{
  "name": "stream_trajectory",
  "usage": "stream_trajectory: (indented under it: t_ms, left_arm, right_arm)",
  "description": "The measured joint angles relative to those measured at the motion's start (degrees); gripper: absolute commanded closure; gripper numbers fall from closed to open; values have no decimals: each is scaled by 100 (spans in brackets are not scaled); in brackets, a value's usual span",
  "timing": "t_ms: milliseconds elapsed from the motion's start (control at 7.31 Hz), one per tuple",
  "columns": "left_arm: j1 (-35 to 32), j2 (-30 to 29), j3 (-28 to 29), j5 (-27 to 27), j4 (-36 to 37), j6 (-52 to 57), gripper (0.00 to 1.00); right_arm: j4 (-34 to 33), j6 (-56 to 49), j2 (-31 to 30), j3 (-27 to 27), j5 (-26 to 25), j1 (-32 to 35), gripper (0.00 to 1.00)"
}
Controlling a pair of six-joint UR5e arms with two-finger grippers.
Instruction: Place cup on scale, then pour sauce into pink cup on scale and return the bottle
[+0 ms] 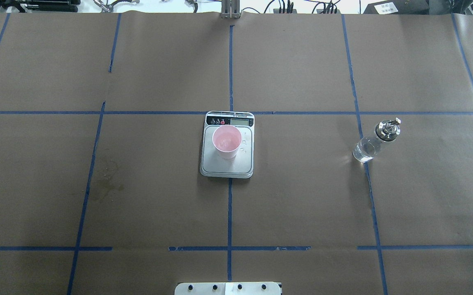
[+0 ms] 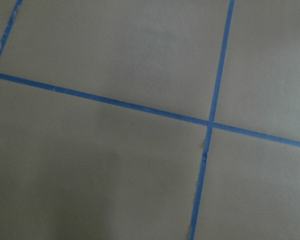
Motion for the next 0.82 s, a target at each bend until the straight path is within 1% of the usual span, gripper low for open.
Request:
stream_trajectory:
  t_ms: [137,274,547,821]
  left_arm:
    - [2,23,23,-55,102,11,0]
    - [4,85,58,-144,205,18,0]
    - [-11,389,100,-394,466,36,0]
    - [-99,746,315,-900,553,179,0]
  right_arm:
    - [-539,-289,86,-139,188,210,0]
    - [-874,-372,117,-156,261,319,0]
    - [-1053,-342,229,-98,225,369,0]
    - [-1075,-330,251,-90,268,374,0]
